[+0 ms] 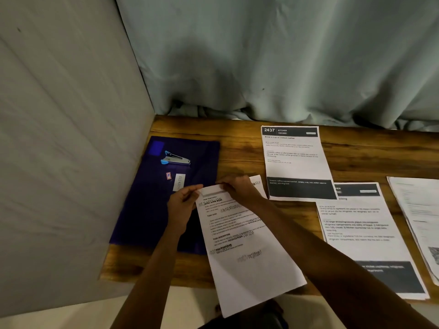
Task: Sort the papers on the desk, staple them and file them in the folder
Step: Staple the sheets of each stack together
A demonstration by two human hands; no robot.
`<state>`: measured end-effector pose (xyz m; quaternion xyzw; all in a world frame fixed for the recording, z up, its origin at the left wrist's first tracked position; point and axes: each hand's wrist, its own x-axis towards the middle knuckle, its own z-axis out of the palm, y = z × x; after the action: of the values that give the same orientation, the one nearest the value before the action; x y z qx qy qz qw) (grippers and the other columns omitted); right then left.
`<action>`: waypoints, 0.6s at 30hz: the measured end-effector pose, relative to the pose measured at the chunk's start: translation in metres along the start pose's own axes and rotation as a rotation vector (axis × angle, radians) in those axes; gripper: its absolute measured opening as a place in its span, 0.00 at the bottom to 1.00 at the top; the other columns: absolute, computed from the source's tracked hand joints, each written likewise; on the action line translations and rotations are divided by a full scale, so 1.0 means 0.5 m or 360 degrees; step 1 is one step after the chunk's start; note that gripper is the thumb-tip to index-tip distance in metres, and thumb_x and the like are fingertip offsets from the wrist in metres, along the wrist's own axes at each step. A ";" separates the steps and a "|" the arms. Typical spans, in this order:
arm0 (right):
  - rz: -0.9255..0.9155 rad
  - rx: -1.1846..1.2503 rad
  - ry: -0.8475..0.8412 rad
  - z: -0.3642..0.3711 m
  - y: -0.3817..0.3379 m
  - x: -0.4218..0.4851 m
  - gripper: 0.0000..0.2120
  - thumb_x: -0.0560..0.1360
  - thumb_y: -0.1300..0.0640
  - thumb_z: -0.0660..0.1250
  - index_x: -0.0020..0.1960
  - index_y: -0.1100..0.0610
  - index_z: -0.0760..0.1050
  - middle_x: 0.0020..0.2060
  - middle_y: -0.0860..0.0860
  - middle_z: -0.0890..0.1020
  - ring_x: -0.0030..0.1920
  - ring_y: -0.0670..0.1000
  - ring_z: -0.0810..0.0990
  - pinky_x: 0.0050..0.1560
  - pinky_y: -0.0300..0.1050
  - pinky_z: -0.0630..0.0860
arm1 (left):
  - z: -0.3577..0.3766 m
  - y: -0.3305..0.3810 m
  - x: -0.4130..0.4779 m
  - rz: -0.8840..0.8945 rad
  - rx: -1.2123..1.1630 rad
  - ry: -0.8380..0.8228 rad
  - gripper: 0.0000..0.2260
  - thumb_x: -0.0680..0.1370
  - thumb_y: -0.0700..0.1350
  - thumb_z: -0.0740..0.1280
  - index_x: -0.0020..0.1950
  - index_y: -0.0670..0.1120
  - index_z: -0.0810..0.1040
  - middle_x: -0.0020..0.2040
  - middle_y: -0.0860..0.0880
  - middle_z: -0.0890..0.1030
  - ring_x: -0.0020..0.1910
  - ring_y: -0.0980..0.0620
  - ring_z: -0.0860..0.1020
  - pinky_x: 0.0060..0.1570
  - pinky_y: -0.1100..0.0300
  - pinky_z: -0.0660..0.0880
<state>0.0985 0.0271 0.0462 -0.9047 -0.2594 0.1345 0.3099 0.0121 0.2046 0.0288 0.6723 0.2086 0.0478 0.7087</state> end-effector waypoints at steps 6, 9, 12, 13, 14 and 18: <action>-0.0127 -0.0299 0.0038 0.015 0.008 -0.002 0.13 0.80 0.57 0.58 0.60 0.54 0.78 0.59 0.51 0.79 0.65 0.51 0.71 0.73 0.49 0.50 | 0.006 -0.002 -0.003 -0.0042 -0.0110 0.0045 0.08 0.77 0.37 0.67 0.54 0.41 0.81 0.50 0.47 0.83 0.48 0.51 0.82 0.45 0.60 0.80; -0.0038 -0.0299 0.0055 0.010 0.025 -0.001 0.12 0.80 0.57 0.58 0.58 0.53 0.78 0.60 0.50 0.79 0.67 0.51 0.69 0.73 0.48 0.47 | 0.008 -0.004 -0.004 -0.0060 -0.0150 0.0061 0.07 0.76 0.36 0.67 0.51 0.44 0.82 0.50 0.48 0.83 0.48 0.52 0.82 0.44 0.62 0.79; -0.0031 -0.0237 0.0080 0.005 0.038 0.000 0.10 0.79 0.57 0.60 0.56 0.54 0.79 0.58 0.50 0.80 0.66 0.51 0.70 0.73 0.49 0.48 | 0.008 -0.009 -0.003 -0.0017 -0.0108 0.0075 0.08 0.76 0.37 0.67 0.49 0.48 0.82 0.50 0.49 0.83 0.49 0.51 0.82 0.44 0.61 0.79; -0.0079 -0.0231 0.0077 0.006 0.037 0.000 0.10 0.79 0.57 0.61 0.55 0.54 0.79 0.57 0.50 0.80 0.66 0.51 0.71 0.73 0.49 0.48 | 0.008 -0.011 -0.002 0.0004 -0.0076 0.0088 0.08 0.76 0.37 0.68 0.49 0.49 0.82 0.49 0.50 0.83 0.50 0.51 0.82 0.45 0.59 0.79; -0.0139 -0.0240 0.0064 0.007 0.034 0.000 0.10 0.79 0.57 0.62 0.55 0.54 0.79 0.57 0.50 0.80 0.65 0.51 0.71 0.72 0.48 0.48 | 0.009 -0.011 -0.002 0.0027 -0.0038 0.0101 0.08 0.76 0.37 0.68 0.48 0.49 0.82 0.49 0.51 0.83 0.50 0.51 0.82 0.46 0.58 0.79; -0.0167 -0.0285 0.0045 0.001 0.032 0.002 0.11 0.79 0.56 0.61 0.57 0.54 0.79 0.57 0.49 0.80 0.65 0.50 0.71 0.71 0.46 0.48 | 0.010 -0.015 -0.004 0.0070 0.0093 0.0158 0.08 0.76 0.38 0.68 0.48 0.51 0.82 0.49 0.54 0.83 0.49 0.53 0.82 0.49 0.54 0.80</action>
<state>0.1054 0.0169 0.0356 -0.9158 -0.3130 0.0817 0.2381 0.0106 0.1985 0.0219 0.6939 0.2299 0.0904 0.6764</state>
